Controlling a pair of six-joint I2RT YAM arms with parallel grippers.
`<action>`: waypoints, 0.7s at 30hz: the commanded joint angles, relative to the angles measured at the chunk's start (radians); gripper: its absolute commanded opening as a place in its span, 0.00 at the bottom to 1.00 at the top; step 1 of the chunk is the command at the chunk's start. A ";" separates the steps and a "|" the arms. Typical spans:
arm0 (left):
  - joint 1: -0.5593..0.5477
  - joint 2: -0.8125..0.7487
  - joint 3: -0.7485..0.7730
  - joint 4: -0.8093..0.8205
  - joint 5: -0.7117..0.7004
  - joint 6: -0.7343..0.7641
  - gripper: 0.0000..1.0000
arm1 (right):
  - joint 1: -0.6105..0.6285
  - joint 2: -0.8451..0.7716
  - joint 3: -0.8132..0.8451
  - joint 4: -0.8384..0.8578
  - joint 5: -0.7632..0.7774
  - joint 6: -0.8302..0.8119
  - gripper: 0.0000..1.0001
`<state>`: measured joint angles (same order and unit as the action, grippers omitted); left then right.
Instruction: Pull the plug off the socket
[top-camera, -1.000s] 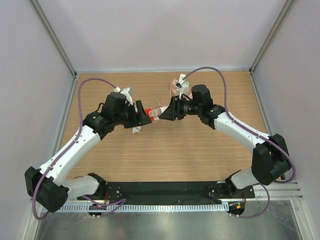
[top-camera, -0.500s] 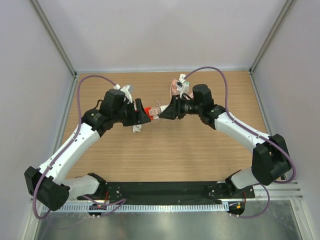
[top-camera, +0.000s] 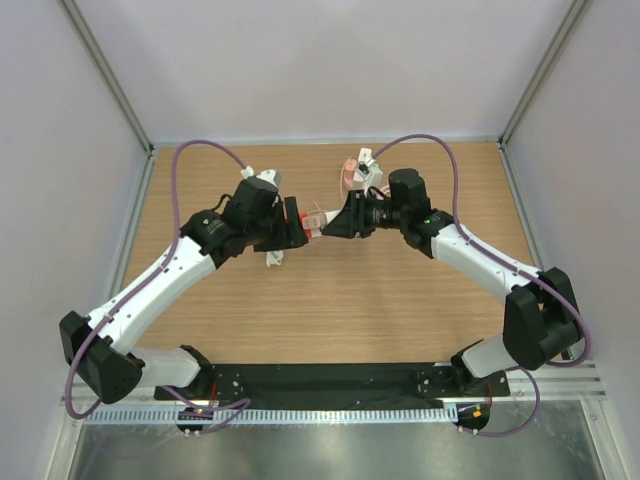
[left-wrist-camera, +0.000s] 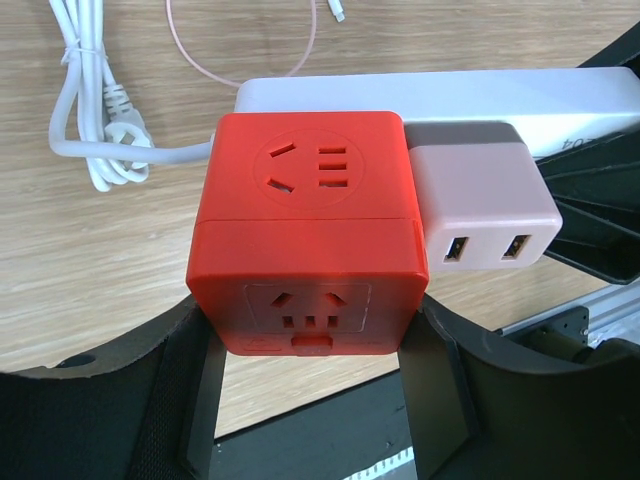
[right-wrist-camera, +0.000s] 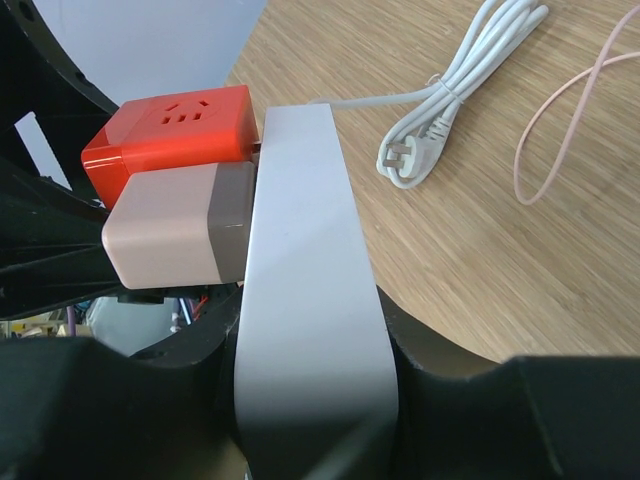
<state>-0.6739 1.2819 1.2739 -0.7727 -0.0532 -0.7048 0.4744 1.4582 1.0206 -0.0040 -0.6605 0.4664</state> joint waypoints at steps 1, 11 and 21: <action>-0.016 -0.081 0.050 -0.197 -0.056 0.097 0.00 | -0.102 0.044 -0.027 -0.068 0.412 -0.083 0.01; 0.209 -0.291 -0.047 -0.136 0.324 0.210 0.00 | -0.118 0.024 -0.036 -0.053 0.381 -0.081 0.01; 0.232 -0.267 -0.081 -0.069 0.328 0.039 0.00 | -0.120 0.008 -0.045 -0.047 0.395 -0.077 0.01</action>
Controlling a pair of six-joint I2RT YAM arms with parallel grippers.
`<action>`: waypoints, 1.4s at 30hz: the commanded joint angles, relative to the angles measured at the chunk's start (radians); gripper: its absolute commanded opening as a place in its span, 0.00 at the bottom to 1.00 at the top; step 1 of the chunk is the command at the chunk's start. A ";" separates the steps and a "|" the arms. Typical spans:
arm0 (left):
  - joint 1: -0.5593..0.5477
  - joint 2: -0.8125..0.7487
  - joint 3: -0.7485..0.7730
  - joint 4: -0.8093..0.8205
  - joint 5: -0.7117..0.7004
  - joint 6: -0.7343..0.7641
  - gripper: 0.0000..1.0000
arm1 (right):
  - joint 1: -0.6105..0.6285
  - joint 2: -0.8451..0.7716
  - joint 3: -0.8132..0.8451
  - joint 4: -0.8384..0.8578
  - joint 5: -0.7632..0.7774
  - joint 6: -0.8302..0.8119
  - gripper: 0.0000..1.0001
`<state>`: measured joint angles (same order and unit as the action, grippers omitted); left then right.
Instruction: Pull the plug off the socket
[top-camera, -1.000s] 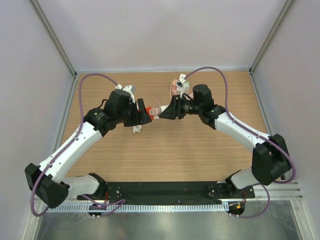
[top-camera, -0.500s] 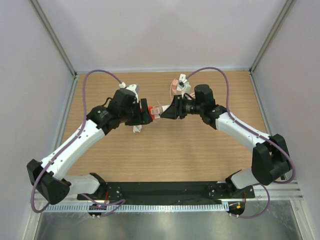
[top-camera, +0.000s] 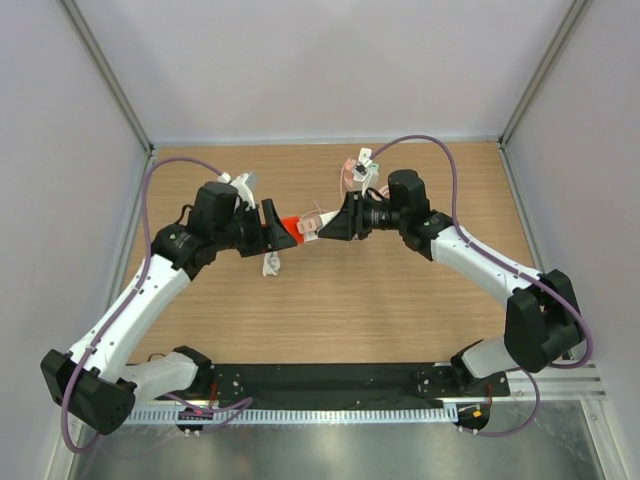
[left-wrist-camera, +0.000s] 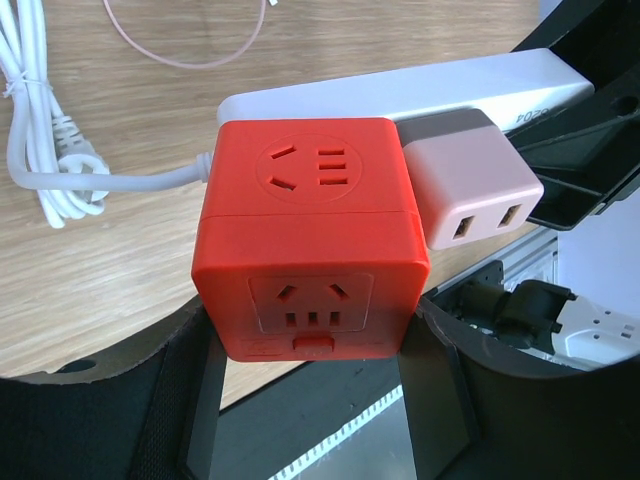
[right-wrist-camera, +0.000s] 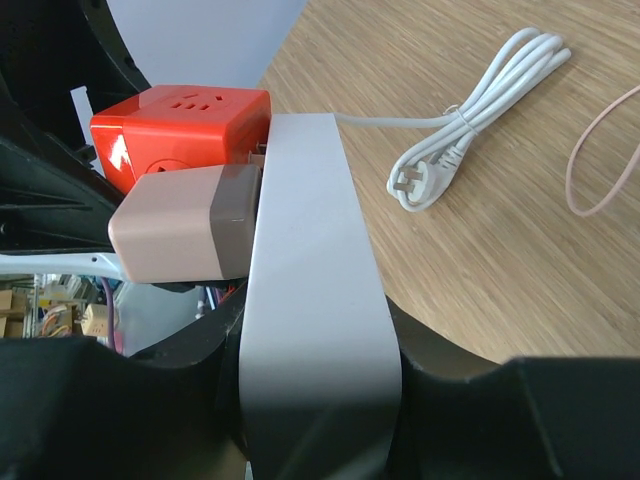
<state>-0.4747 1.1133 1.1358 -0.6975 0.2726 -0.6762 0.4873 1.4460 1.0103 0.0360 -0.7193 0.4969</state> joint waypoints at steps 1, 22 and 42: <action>0.030 -0.095 0.080 -0.177 -0.016 0.012 0.00 | -0.133 0.021 -0.035 -0.088 0.458 -0.109 0.01; -0.094 0.051 0.177 -0.350 -0.302 -0.016 0.00 | -0.133 0.053 -0.021 -0.105 0.511 -0.139 0.01; 0.373 -0.003 -0.154 0.234 -0.096 0.093 0.00 | -0.153 0.001 -0.091 0.077 0.149 -0.073 0.01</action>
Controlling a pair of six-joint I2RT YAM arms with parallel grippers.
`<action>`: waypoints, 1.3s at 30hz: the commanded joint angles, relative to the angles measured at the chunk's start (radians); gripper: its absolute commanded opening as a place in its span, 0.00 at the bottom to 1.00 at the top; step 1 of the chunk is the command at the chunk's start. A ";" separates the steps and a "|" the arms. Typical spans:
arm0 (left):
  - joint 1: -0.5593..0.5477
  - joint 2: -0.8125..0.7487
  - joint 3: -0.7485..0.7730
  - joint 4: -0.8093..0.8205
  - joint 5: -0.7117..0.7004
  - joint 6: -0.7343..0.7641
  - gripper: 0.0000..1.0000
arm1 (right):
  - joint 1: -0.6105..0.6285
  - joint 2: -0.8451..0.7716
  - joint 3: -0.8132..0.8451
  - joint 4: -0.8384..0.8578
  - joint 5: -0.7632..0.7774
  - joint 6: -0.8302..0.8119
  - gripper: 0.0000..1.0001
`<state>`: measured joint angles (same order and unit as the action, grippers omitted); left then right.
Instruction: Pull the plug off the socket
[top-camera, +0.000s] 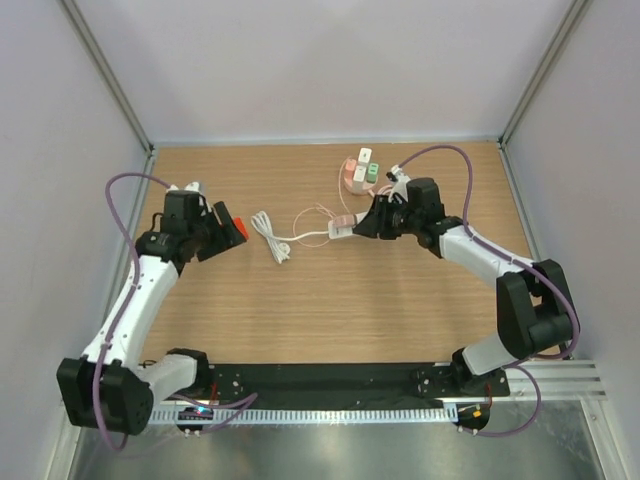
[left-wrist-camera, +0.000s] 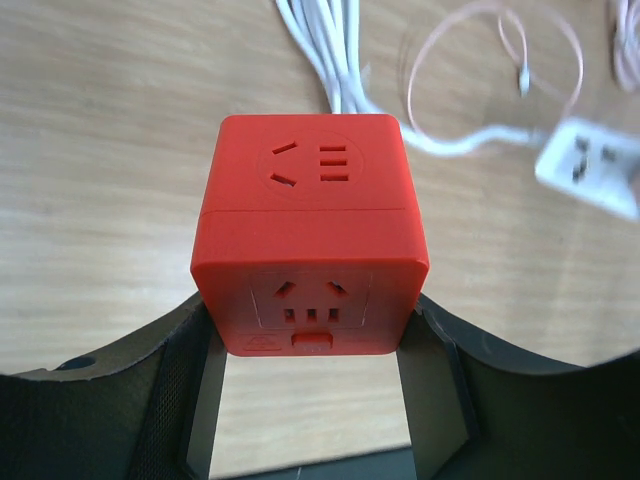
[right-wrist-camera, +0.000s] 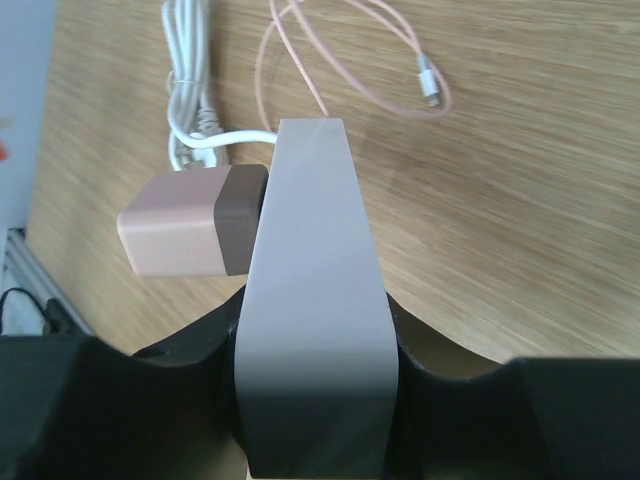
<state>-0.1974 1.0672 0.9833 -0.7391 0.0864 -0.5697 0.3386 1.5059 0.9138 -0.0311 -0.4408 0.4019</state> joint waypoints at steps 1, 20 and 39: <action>0.130 0.069 0.002 0.308 0.095 -0.021 0.00 | -0.006 -0.065 0.008 0.151 -0.163 0.025 0.01; 0.585 0.855 0.158 1.006 0.520 -0.429 0.29 | -0.029 -0.154 0.007 0.191 -0.274 0.063 0.01; 0.618 0.691 0.118 0.742 0.368 -0.197 0.92 | -0.053 -0.156 -0.015 0.204 -0.271 0.052 0.01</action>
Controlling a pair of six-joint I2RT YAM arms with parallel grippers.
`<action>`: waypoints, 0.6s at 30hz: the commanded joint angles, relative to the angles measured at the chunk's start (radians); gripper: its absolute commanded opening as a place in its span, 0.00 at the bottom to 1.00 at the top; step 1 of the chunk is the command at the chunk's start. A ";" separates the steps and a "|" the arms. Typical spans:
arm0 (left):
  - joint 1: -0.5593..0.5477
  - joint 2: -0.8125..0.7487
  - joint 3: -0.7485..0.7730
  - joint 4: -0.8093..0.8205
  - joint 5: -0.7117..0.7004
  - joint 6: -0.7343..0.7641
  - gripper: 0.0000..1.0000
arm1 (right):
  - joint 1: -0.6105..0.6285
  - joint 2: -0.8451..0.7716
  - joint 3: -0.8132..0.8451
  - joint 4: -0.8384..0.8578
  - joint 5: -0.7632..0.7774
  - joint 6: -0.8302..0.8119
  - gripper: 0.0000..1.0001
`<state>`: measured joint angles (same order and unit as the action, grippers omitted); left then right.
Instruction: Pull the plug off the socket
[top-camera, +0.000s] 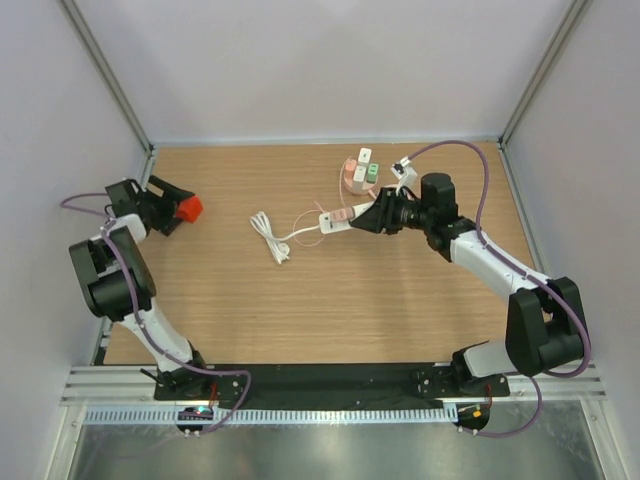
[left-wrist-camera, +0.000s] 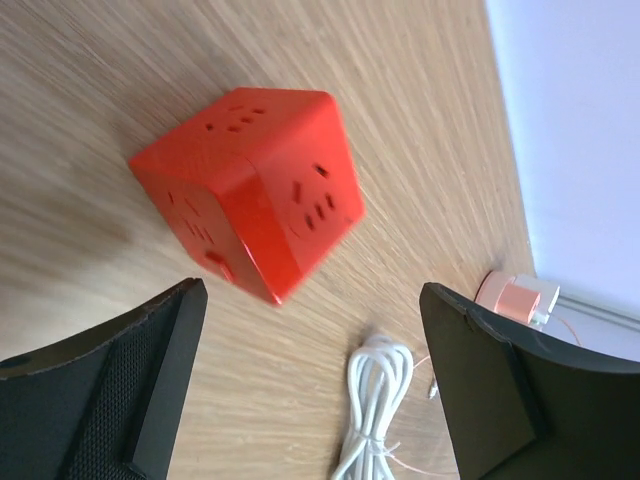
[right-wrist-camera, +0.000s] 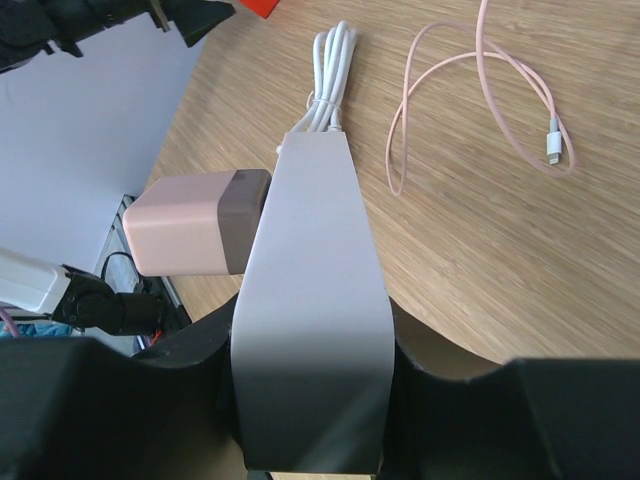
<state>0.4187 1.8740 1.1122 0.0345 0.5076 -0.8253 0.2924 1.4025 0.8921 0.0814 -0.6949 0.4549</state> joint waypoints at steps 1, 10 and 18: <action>-0.001 -0.166 -0.017 -0.082 -0.067 0.063 0.92 | -0.007 -0.054 0.007 0.090 -0.017 -0.005 0.01; -0.063 -0.452 -0.192 -0.084 0.098 0.066 1.00 | -0.009 -0.050 0.001 0.109 -0.035 -0.005 0.01; -0.401 -0.625 -0.241 0.021 0.223 0.162 1.00 | -0.007 -0.065 -0.018 0.130 -0.074 -0.010 0.01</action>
<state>0.1143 1.3617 0.8627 -0.0162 0.6559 -0.7544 0.2905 1.3979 0.8764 0.1074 -0.7235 0.4530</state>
